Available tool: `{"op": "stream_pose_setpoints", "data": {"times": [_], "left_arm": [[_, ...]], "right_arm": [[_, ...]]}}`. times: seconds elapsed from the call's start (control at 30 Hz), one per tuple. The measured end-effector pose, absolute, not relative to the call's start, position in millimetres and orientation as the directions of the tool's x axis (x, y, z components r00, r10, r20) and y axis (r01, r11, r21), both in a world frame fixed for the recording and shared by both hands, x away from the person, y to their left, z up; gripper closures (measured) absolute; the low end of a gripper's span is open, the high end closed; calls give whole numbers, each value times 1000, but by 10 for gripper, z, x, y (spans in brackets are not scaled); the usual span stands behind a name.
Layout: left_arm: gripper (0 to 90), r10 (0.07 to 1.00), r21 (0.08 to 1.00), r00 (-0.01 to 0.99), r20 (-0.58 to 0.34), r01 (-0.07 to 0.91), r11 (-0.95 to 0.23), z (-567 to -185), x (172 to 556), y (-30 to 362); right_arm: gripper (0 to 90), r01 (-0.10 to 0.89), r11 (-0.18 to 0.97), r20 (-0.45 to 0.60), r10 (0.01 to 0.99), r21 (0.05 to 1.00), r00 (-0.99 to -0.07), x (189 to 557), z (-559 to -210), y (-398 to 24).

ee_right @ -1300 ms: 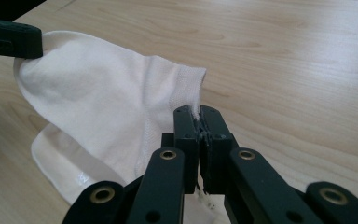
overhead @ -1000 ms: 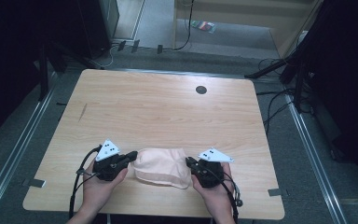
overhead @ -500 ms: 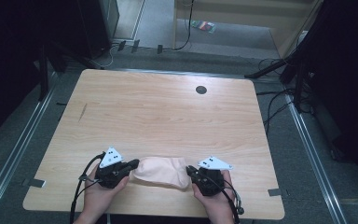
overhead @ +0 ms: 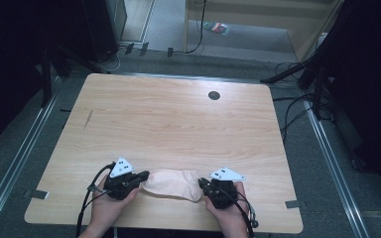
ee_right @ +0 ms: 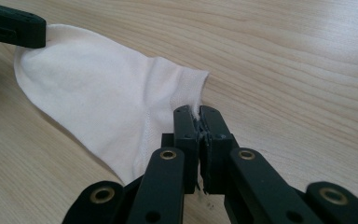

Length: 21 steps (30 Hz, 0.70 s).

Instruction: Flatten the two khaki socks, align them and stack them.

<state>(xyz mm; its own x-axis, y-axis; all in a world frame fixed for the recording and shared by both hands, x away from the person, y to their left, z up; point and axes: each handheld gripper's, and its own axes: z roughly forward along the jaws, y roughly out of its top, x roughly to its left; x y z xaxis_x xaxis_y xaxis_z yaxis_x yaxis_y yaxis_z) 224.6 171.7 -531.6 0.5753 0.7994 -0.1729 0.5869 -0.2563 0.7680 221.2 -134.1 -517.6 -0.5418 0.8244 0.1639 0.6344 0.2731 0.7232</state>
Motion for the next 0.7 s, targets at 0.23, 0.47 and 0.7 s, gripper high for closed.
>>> {"op": "stream_pose_setpoints", "data": {"times": [0.23, 0.47, 0.7], "left_arm": [[900, 795, 763, 584, -164, 586, -273, -5349, 2269, 1672], [900, 797, 756, 583, -158, 591, -283, -5395, 2272, 1658], [900, 799, 750, 585, -139, 589, -301, -5428, 2260, 1636]], "right_arm": [[874, 644, 270, 159, 835, 716, -527, 2251, -5219, -1360], [871, 643, 286, 146, 834, 710, -532, 2254, -5260, -1334], [871, 642, 299, 131, 836, 706, -533, 2268, -5304, -1326]]}}
